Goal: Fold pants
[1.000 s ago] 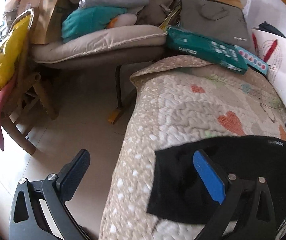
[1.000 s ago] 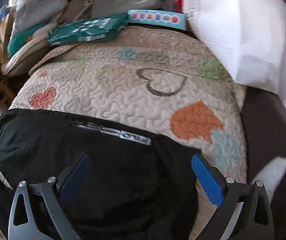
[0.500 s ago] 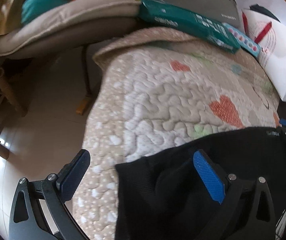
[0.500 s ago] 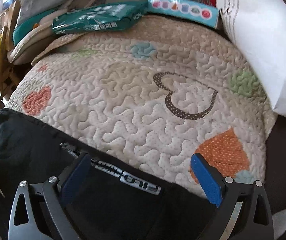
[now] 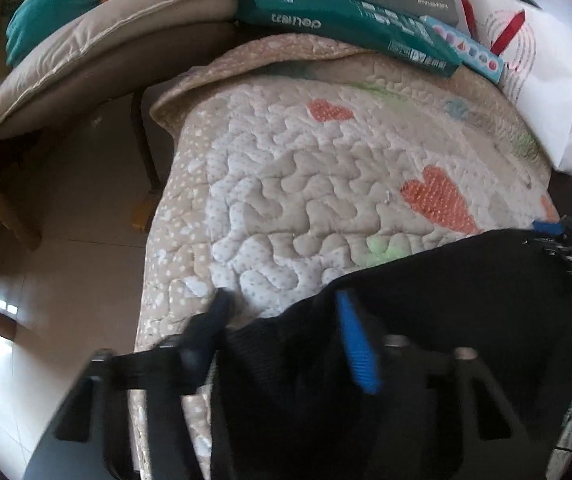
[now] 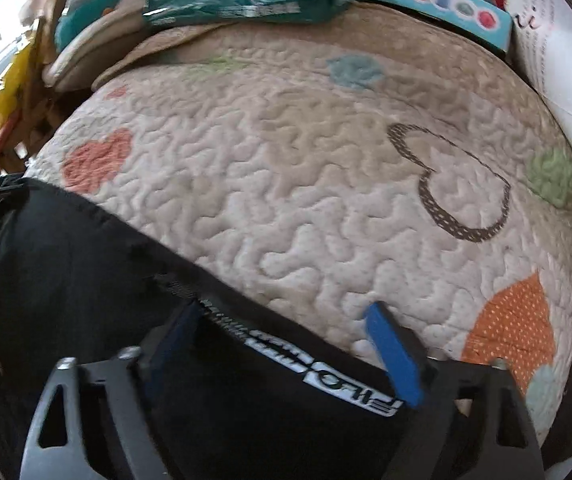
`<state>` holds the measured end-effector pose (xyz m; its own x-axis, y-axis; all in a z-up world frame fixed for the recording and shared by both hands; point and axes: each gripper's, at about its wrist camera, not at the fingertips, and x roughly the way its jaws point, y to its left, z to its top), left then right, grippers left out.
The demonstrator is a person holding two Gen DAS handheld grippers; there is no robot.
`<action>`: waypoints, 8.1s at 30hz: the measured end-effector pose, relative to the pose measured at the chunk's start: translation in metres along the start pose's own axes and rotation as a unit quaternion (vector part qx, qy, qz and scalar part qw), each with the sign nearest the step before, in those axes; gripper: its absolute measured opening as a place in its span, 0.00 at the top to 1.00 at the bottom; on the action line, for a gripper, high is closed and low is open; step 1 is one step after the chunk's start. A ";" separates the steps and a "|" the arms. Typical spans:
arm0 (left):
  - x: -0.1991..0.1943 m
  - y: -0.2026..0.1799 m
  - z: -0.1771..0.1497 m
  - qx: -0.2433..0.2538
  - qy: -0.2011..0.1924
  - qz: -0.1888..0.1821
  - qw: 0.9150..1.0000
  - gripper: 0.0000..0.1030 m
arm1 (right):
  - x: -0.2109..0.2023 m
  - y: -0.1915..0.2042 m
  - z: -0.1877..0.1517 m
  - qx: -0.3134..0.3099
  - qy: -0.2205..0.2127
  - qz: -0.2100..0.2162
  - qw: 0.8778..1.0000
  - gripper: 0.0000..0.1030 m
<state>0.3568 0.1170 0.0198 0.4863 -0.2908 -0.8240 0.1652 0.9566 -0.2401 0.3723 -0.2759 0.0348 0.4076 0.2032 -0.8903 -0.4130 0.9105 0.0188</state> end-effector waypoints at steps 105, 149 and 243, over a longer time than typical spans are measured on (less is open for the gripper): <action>-0.215 0.014 -0.228 -0.163 -0.130 0.143 0.968 0.27 | -0.139 0.264 -0.241 -0.175 0.068 -0.052 0.981 0.95; -0.228 0.048 -0.229 -0.267 -0.155 0.131 0.942 0.27 | -0.050 0.403 -0.008 -0.186 -0.015 0.027 0.982 0.39; -0.140 -0.032 -0.258 -0.181 0.022 0.123 0.976 0.19 | -0.042 0.163 -0.122 0.157 0.092 -0.110 0.977 0.11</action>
<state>0.0624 0.1318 0.0103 0.4344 -0.0574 -0.8989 -0.2693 0.9440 -0.1904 0.1880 -0.1799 0.0199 0.2928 -0.0510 -0.9548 -0.0499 0.9964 -0.0685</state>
